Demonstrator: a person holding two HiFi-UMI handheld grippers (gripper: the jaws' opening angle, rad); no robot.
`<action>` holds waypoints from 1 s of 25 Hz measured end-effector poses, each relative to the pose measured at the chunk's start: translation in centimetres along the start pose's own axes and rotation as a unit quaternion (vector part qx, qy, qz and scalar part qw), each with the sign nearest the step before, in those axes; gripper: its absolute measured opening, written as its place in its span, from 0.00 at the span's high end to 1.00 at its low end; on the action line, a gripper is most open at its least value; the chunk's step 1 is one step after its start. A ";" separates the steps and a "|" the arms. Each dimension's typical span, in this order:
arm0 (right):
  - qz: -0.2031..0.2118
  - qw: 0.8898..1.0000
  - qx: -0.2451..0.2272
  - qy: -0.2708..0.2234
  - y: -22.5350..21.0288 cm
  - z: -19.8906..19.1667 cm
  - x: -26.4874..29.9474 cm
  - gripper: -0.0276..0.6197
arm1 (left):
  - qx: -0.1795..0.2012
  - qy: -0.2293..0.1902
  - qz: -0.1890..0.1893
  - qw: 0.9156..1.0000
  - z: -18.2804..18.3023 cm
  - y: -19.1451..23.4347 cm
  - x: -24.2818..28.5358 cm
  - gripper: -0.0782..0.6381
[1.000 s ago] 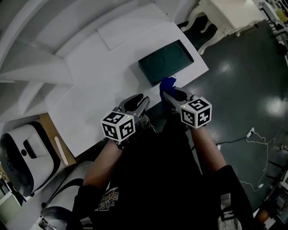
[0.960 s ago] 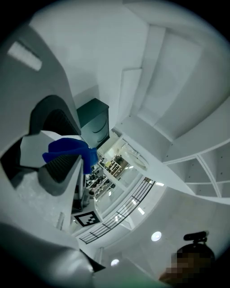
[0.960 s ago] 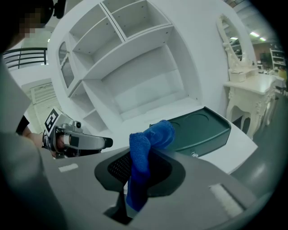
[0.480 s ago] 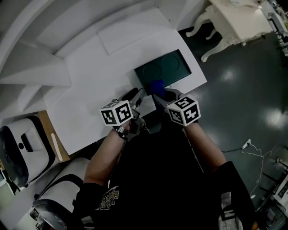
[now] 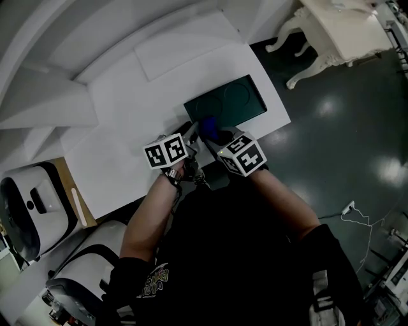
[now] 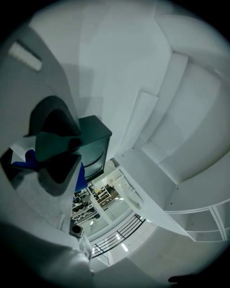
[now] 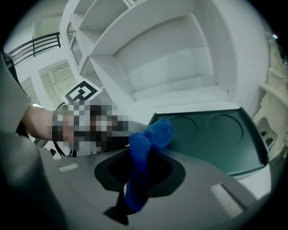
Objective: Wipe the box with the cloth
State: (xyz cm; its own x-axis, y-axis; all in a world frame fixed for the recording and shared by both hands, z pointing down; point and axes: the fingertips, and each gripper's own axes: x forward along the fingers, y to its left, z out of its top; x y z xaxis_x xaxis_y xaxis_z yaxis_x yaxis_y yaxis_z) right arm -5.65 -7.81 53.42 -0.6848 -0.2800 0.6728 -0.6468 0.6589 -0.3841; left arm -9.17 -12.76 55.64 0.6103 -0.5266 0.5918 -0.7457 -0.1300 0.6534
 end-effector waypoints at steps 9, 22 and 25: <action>-0.003 1.000 -0.011 0.025 -0.9 -0.5 0.7 0.82 | -0.008 -0.010 0.000 1.000 -0.1 0.1 0.3 0.73; -0.062 0.997 0.031 0.026 -7.5 -1.6 -3.4 0.82 | -0.006 -0.010 -0.004 1.000 -0.2 0.2 0.3 0.72; -0.085 0.995 0.048 0.021 -9.8 -2.1 -5.0 0.82 | -0.006 -0.014 -0.004 1.000 -0.2 0.1 0.3 0.72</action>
State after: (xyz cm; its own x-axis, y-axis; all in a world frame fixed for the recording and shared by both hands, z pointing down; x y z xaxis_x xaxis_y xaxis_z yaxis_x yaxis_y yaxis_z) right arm 4.85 -11.40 55.19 -0.5500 -0.3501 0.7582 -0.7821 0.5344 -0.3205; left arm -9.01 -12.77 55.99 0.6085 -0.5495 0.5724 -0.7373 -0.1250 0.6639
